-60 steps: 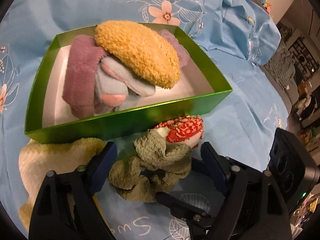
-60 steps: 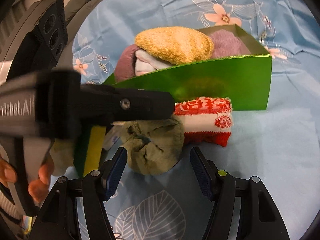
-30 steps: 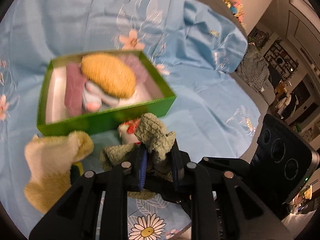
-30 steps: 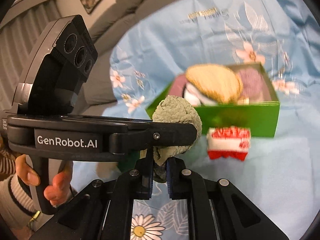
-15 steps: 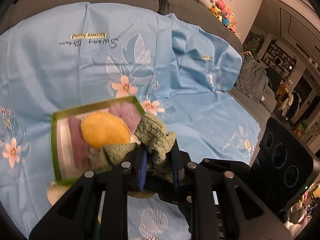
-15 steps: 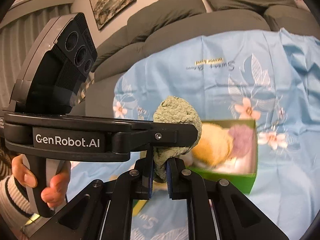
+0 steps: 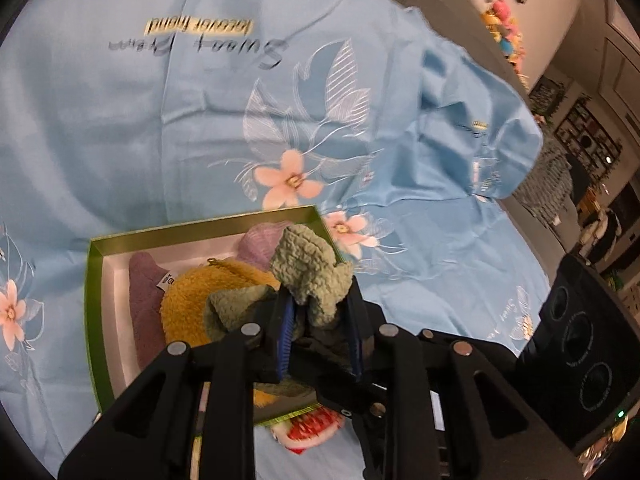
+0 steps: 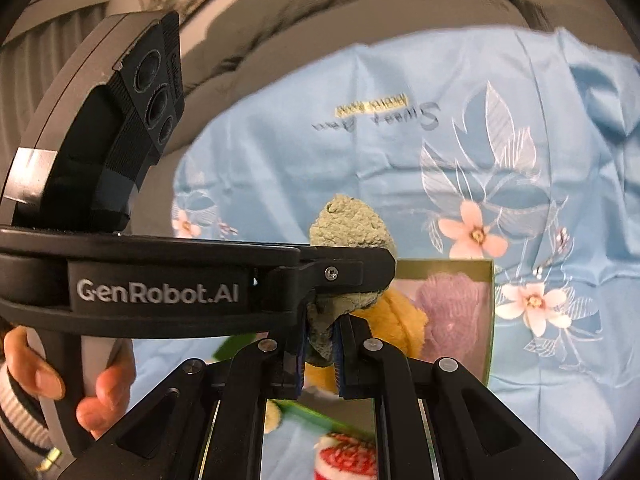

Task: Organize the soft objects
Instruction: 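Lift the green scrunchie with both grippers over the green box, then drop the scrunchie onto the yellow puff and open both grippers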

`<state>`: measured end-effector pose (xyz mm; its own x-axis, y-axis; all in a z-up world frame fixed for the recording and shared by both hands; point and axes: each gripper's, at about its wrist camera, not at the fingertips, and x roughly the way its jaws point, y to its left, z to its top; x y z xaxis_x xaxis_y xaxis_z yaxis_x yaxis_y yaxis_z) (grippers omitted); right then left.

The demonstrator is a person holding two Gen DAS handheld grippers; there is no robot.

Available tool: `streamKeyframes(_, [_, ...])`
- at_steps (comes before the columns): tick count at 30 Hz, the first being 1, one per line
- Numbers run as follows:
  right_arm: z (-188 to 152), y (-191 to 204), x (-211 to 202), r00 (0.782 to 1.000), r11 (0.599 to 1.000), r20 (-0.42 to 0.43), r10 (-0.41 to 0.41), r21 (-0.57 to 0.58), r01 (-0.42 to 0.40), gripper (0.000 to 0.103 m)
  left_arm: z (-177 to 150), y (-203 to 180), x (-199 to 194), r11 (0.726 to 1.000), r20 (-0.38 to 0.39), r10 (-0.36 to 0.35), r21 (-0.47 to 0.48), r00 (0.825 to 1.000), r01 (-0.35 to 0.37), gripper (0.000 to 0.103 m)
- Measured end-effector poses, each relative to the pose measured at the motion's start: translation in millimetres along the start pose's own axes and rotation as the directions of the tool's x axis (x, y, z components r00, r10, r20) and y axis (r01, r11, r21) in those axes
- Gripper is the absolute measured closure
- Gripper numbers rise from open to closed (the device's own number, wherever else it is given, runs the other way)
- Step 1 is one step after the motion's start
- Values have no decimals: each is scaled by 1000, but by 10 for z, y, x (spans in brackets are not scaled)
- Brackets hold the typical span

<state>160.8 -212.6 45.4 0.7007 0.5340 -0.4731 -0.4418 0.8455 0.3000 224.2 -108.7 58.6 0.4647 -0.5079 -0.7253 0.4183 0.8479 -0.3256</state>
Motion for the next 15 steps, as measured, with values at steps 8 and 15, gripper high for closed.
streamKeyframes(8, [-92, -117, 349, 997, 1000, -68, -30, -7, 30, 91, -24, 192, 196, 998, -30, 63, -29, 998, -64, 80])
streamKeyframes(15, [-99, -129, 467, 988, 997, -136, -72, -23, 69, 84, -32, 309, 246, 993, -47, 100, -62, 994, -102, 54])
